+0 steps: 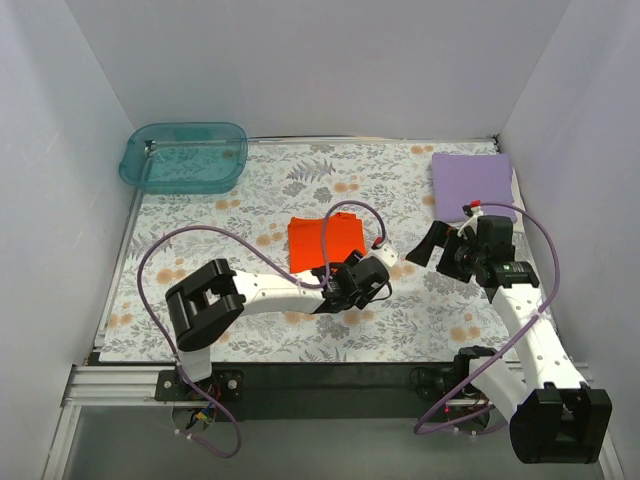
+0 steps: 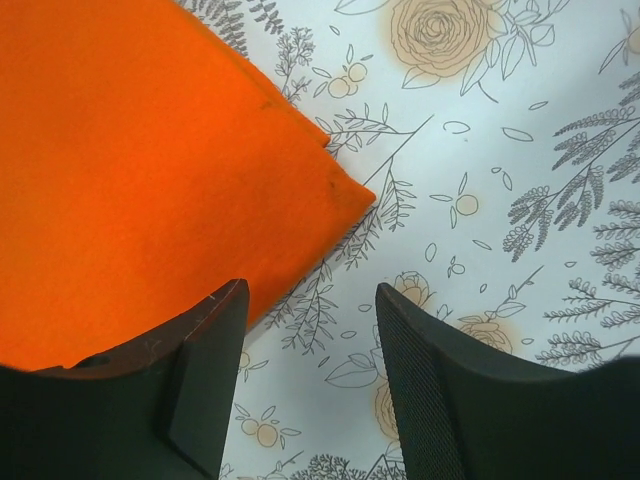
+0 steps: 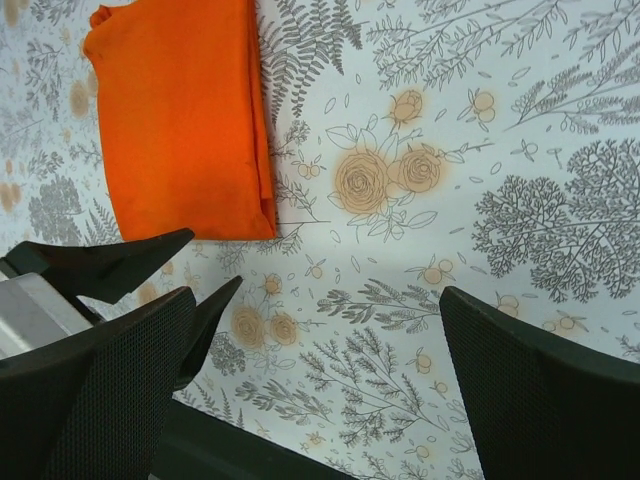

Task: Fold and stack the t-shirts
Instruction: Neatly place the folded tshirt to the corner

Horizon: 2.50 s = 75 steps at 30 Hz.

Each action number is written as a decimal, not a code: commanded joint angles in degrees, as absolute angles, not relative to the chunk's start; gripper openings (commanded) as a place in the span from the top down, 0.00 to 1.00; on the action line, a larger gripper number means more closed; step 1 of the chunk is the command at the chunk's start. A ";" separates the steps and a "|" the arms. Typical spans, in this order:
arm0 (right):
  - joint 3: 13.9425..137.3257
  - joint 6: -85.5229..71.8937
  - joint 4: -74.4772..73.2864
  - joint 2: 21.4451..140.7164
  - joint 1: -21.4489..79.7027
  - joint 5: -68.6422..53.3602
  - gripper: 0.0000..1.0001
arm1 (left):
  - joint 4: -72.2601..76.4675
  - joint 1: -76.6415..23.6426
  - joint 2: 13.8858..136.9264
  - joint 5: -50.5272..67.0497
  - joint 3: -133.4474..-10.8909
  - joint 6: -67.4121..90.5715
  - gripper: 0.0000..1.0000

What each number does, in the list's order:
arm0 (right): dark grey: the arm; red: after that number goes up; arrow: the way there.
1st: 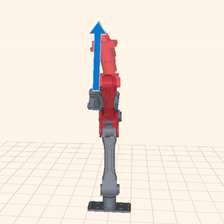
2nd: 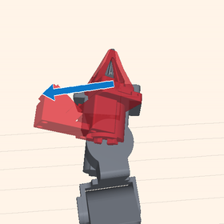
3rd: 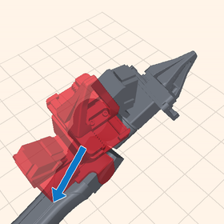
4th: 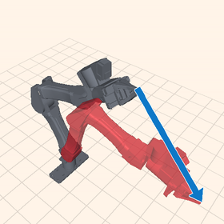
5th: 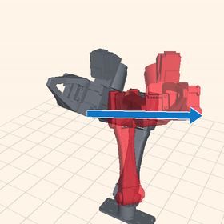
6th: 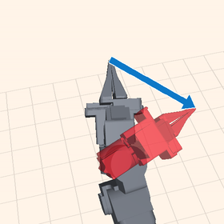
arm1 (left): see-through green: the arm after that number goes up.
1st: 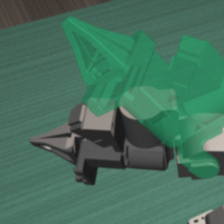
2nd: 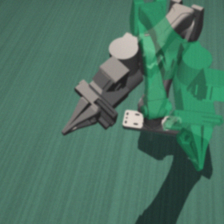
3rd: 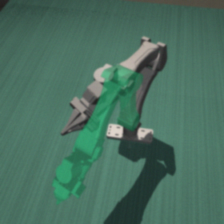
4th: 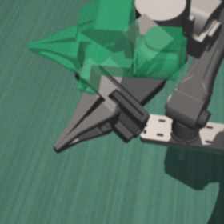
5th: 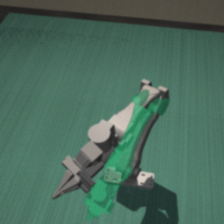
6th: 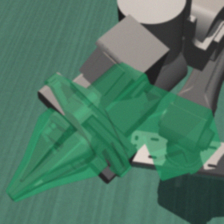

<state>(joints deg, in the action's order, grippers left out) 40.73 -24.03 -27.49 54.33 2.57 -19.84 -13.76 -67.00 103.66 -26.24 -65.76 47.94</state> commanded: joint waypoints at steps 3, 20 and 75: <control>37.18 -28.30 -28.74 49.40 2.02 -18.55 0.02 | -6.87 -68.64 105.46 -31.37 -68.03 42.81 0.52; 34.45 -31.11 -27.69 49.39 1.58 -16.78 0.02 | -2.29 -68.91 113.03 -31.73 -67.77 37.27 0.73; 55.09 -32.72 2.78 103.62 23.12 -18.47 0.99 | -8.61 -57.85 87.90 -20.31 -58.37 63.71 0.54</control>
